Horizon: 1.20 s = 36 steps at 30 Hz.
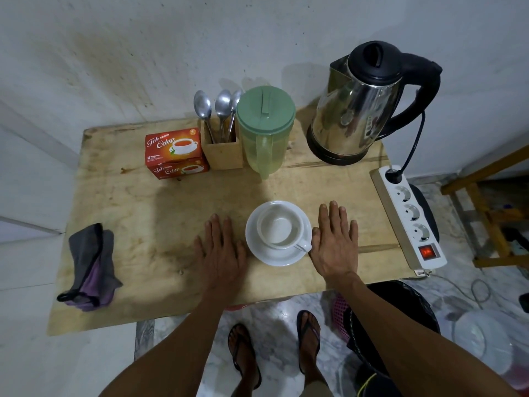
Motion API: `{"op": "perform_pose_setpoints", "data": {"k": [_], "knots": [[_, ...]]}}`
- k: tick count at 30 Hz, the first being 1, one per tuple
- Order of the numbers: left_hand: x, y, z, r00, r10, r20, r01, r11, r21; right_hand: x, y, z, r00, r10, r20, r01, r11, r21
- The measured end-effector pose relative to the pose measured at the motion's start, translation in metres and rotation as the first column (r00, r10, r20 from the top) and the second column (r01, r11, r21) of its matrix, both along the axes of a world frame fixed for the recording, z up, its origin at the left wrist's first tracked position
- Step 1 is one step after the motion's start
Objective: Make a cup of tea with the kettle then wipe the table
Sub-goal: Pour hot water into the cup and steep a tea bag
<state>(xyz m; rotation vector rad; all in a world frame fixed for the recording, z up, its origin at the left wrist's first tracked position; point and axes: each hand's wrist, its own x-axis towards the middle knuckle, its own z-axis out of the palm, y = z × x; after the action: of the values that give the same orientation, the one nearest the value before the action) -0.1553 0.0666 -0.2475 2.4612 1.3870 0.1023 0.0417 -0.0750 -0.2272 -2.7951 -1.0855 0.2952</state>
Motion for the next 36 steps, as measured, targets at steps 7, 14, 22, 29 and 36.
{"op": "perform_pose_setpoints", "data": {"k": [7,14,22,29,36], "knots": [[-0.001,-0.001,0.003,1.0,-0.003,0.003,0.004,1.0,-0.015,0.0,-0.001,-0.001,1.0,0.002,-0.002,-0.002,1.0,-0.004],[-0.001,-0.003,0.006,1.0,-0.006,0.009,0.006,1.0,-0.02,0.0,-0.001,-0.001,1.0,0.001,-0.013,-0.001,1.0,-0.003],[0.0,-0.002,0.009,1.0,-0.007,0.0,0.007,0.999,-0.035,0.001,-0.001,-0.002,1.0,0.008,-0.021,-0.008,1.0,-0.007],[-0.002,0.0,0.021,0.999,-0.023,-0.022,0.02,0.994,-0.108,0.004,-0.004,0.012,0.993,0.036,-0.112,-0.04,0.998,-0.038],[0.004,0.013,0.064,1.0,-0.023,-0.001,0.021,0.948,-0.318,0.017,-0.009,0.061,0.948,0.07,-0.309,-0.077,0.997,-0.011]]}}
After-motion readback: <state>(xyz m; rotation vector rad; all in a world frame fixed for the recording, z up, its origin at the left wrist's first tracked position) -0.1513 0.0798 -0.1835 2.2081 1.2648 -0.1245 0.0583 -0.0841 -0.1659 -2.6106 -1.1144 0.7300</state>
